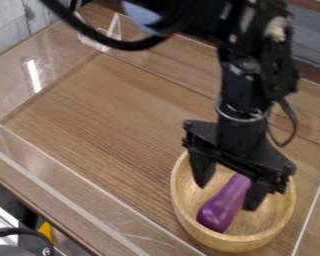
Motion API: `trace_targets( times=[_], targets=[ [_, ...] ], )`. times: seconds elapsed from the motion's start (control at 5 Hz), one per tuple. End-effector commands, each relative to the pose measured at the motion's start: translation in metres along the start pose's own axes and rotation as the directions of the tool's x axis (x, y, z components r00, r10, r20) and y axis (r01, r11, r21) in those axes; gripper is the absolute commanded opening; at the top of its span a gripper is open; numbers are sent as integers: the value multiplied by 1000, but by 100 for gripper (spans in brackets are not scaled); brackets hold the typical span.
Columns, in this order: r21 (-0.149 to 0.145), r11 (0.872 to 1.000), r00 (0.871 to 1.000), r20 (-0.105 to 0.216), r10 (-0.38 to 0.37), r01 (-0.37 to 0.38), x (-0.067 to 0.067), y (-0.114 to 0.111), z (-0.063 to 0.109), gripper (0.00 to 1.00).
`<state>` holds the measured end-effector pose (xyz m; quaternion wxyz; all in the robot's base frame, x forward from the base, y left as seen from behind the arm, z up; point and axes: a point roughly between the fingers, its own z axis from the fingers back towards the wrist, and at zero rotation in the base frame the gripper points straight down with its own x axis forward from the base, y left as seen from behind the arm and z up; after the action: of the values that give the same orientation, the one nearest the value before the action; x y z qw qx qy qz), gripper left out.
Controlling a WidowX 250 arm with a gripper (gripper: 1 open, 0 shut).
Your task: Remove the purple eggplant from inside the brown bowl and put it on the table
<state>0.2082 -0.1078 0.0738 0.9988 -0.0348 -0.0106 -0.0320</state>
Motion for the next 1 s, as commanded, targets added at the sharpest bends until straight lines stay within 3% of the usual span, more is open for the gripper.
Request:
trace_targets(
  times=[0.0,0.2,0.4,0.8],
  targets=[
    [-18,1000,999,37,-10,11,11,-12,8,100],
    [-22,1000,999,33,-1,2,14,-17,8,100],
    [-26,999,999,25,-41,42,9,-9,6,100],
    [-28,999,999,38,-33,34,1,7,6,100]
  ],
)
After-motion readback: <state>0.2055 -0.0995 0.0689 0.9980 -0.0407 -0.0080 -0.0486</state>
